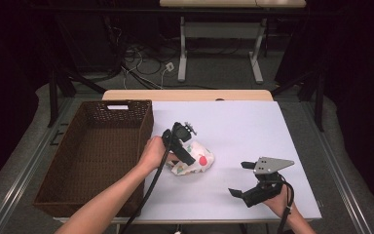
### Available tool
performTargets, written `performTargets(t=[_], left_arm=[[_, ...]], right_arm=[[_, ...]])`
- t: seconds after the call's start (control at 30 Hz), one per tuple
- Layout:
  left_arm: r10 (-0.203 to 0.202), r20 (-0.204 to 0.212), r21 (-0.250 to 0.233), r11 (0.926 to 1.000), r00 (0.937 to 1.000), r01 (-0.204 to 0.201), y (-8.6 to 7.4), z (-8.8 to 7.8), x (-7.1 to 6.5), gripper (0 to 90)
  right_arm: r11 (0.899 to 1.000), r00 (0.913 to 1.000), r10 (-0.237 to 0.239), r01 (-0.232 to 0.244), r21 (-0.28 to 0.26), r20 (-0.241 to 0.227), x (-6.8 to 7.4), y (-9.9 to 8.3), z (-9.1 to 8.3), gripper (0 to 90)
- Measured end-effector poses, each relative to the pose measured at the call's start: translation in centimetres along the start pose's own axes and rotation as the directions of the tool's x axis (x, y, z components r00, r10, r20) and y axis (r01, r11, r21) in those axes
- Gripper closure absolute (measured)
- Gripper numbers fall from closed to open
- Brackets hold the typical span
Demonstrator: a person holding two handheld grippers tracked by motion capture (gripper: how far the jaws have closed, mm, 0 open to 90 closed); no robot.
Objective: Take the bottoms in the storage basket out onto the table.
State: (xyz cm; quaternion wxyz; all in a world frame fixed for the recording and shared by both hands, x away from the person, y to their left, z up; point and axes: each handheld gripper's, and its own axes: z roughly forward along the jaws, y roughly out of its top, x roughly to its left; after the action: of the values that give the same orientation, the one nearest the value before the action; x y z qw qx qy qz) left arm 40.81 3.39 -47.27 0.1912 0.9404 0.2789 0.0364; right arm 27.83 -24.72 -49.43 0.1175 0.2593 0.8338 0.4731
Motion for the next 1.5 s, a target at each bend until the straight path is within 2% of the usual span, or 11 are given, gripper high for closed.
performTargets(t=[0.1, 0.37, 0.43, 0.57, 0.77, 0.8, 0.83, 1.03, 1.27, 1.3, 1.5], left_arm=[[0.01, -0.01, -0.006, 0.9999, 0.9999, -0.011, -0.3, -0.5, 0.0, 5.3], [0.001, -0.015, -0.031, 0.9995, 0.9999, -0.002, -1.4, -2.0, 0.1, 3.6], [0.015, -0.028, -0.032, 0.9994, 0.9995, -0.015, -1.7, -2.3, 0.1, 3.1], [0.002, -0.025, -0.037, 0.9993, 0.9997, -0.003, -2.2, -2.9, 0.1, 1.9], [0.016, -0.027, -0.029, 0.9994, 0.9995, -0.017, -2.8, -3.4, 0.0, 0.3], [0.005, -0.023, -0.032, 0.9995, 0.9997, -0.005, -3.0, -3.4, -0.1, 0.3], [0.015, -0.026, -0.032, 0.9994, 0.9995, -0.016, -3.1, -3.5, -0.1, 0.2], [0.007, -0.019, -0.04, 0.9992, 0.9998, -0.008, -3.8, -4.4, -0.2, 0.1], [0.019, -0.029, -0.046, 0.9987, 0.9994, -0.021, -4.7, -5.5, -0.5, 0.2], [0.033, -0.033, -0.045, 0.9984, 0.9989, -0.034, -4.9, -5.7, -0.6, 0.2], [0.032, -0.044, -0.053, 0.998, 0.9985, -0.034, -6.1, -6.1, -0.7, 0.2]], right_arm=[[1.0, 1.0, -0.001, 0.001, 0.0, 0.001, 0.0, 0.0, 0.0, 0.7], [1.0, 1.0, -0.001, 0.001, -0.001, -0.001, 0.0, 0.0, 0.0, 0.8], [1.0, 1.0, -0.001, 0.001, 0.0, -0.001, 0.0, 0.0, 0.0, 0.8], [1.0, 1.0, -0.002, 0.002, -0.005, 0.001, 0.0, 0.0, 0.1, 0.8], [1.0, 1.0, -0.002, 0.002, 0.001, 0.0, 0.0, 0.0, 0.0, 0.8], [1.0, 1.0, -0.002, 0.002, 0.0, -0.001, 0.0, 0.0, 0.0, 0.8], [1.0, 1.0, -0.003, 0.003, 0.0, -0.001, 0.0, 0.0, 0.0, 0.8], [1.0, 1.0, -0.002, 0.002, 0.0, -0.001, 0.0, 0.0, 0.0, 0.8], [1.0, 1.0, -0.003, 0.003, -0.001, 0.001, 0.1, 0.0, 0.0, 0.8], [1.0, 1.0, -0.003, 0.003, 0.0, 0.001, 0.1, 0.0, 0.0, 0.8], [1.0, 1.0, -0.002, 0.002, -0.004, 0.004, 0.0, 0.0, 0.0, 0.8]])
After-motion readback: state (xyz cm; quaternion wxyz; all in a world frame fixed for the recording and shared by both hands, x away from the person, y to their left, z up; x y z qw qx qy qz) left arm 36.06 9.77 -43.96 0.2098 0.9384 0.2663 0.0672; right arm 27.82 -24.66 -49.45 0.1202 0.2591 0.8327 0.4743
